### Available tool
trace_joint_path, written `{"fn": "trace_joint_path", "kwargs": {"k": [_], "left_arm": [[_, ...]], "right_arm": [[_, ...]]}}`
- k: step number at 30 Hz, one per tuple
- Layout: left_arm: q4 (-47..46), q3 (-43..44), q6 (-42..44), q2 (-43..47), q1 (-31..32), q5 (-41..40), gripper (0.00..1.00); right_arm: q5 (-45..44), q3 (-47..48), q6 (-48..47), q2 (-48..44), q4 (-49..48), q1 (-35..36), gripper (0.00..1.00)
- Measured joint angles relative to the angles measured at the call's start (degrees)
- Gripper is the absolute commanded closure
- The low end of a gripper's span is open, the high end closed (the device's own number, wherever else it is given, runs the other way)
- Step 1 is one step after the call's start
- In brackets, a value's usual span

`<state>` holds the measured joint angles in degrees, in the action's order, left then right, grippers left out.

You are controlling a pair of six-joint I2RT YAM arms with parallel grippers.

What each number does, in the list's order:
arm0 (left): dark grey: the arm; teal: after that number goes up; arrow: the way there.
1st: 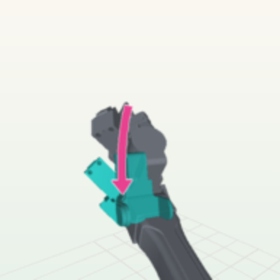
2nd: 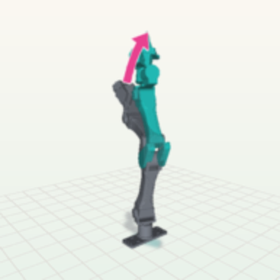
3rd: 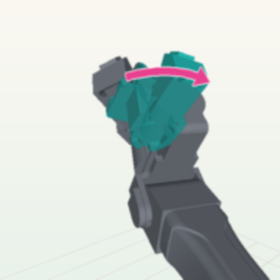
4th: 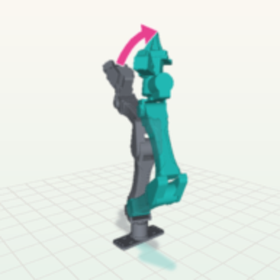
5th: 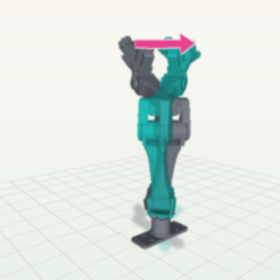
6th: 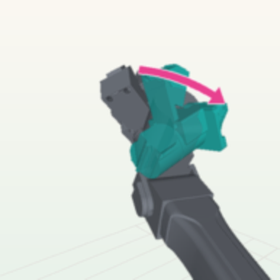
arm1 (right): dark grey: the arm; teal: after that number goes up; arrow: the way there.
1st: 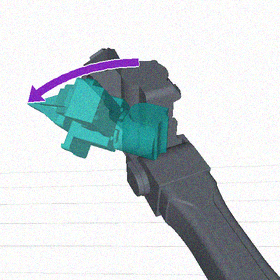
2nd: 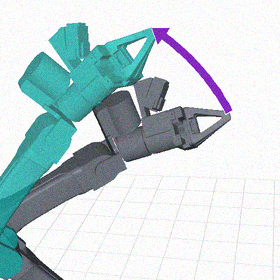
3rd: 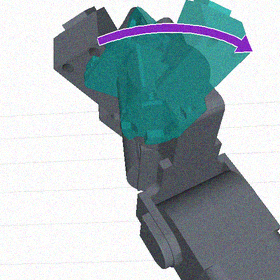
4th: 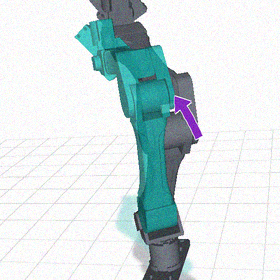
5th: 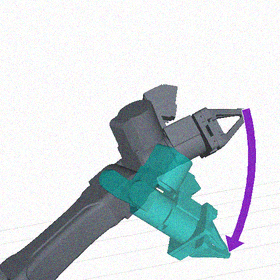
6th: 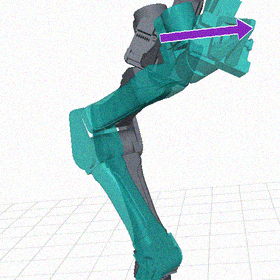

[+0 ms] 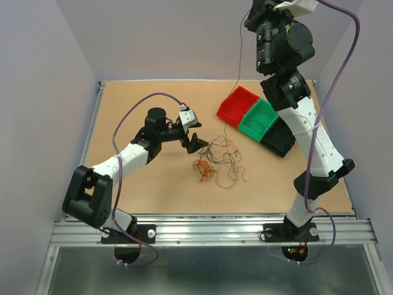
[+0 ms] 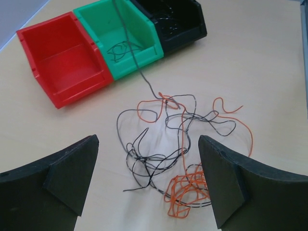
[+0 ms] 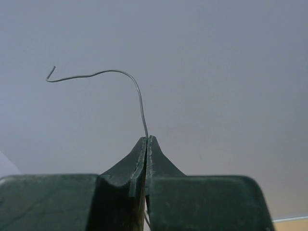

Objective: Untangle the cables

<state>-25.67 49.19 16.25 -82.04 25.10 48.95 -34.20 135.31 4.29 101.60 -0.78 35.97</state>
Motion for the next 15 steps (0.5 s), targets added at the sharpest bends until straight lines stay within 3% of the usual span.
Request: {"fn": "trace_joint_path", "kwargs": {"k": [7, 11, 14, 15], "left_arm": [[-5.49, 4.04, -4.61, -5.40, 5.95, -4.55, 0.07], [-7.87, 7.63, -7.91, -10.47, 7.52, -8.31, 0.13], [-9.11, 13.33, -10.08, -17.14, 8.35, -10.16, 0.21], [-8.96, 14.69, -10.36, -18.60, 8.55, -10.56, 0.31]], "right_arm": [[0.24, -3.87, 2.93, -2.62, -2.71, 0.00, 0.99], [0.35, -5.46, 4.15, -3.39, -4.04, 0.00, 0.99], [0.31, -6.95, 4.74, -3.89, -4.68, 0.00, 0.99], [0.33, -7.10, 4.76, -3.89, -4.83, 0.00, 0.99]]}}
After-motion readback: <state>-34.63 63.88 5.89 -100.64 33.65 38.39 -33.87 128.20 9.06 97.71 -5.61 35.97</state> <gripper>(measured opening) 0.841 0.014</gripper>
